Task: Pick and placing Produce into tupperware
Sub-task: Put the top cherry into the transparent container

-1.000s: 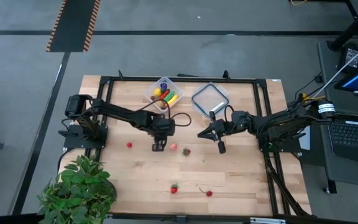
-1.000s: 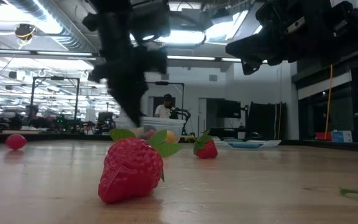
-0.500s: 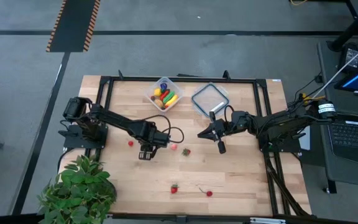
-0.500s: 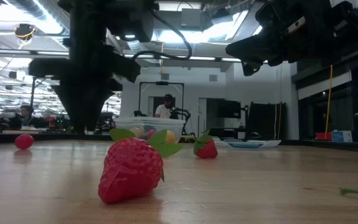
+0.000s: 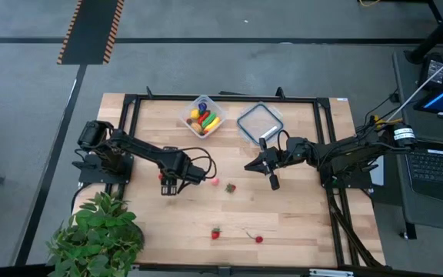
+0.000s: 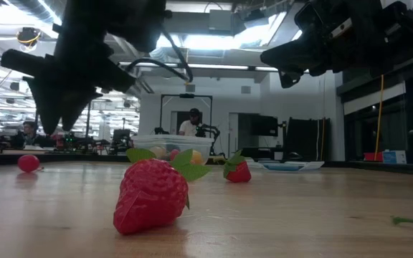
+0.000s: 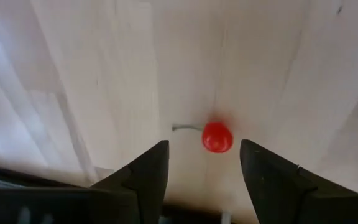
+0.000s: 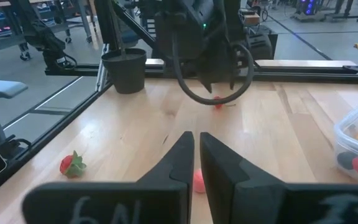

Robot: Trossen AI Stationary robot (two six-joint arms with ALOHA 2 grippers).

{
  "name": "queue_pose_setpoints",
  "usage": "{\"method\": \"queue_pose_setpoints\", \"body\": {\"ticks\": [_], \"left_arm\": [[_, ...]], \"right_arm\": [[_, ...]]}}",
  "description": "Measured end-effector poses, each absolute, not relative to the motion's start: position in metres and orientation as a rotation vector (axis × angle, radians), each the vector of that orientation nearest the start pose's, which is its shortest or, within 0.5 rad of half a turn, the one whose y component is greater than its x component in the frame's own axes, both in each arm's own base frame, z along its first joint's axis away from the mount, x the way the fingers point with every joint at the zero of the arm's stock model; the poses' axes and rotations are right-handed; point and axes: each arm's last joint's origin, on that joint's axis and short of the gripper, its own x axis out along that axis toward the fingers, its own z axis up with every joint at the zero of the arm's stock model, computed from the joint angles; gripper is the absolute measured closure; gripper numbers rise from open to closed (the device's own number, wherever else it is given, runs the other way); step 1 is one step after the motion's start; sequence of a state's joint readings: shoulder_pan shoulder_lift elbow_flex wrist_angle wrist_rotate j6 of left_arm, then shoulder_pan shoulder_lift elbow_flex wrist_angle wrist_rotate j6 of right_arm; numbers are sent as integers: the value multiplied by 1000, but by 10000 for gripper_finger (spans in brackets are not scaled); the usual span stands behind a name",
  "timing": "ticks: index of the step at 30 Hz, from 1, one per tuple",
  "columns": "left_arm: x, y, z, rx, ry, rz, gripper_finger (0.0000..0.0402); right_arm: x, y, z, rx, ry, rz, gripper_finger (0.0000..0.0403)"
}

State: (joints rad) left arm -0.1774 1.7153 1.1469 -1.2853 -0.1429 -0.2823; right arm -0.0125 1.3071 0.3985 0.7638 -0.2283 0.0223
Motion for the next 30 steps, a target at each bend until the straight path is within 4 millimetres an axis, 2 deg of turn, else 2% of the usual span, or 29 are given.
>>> {"method": "queue_pose_setpoints", "body": {"ticks": [12,20,24,30], "left_arm": [[260,-59,192,82,1825,235,210],[253,-65,205,112,1732,273,210],[239,-66,208,92,1634,285,210],[199,-60,208,-36,1481,323,210]], "right_arm": [[243,4,184,48,190,213,372],[243,4,184,48,191,213,372],[243,4,184,50,191,217,372],[243,5,184,48,191,218,372]]}}
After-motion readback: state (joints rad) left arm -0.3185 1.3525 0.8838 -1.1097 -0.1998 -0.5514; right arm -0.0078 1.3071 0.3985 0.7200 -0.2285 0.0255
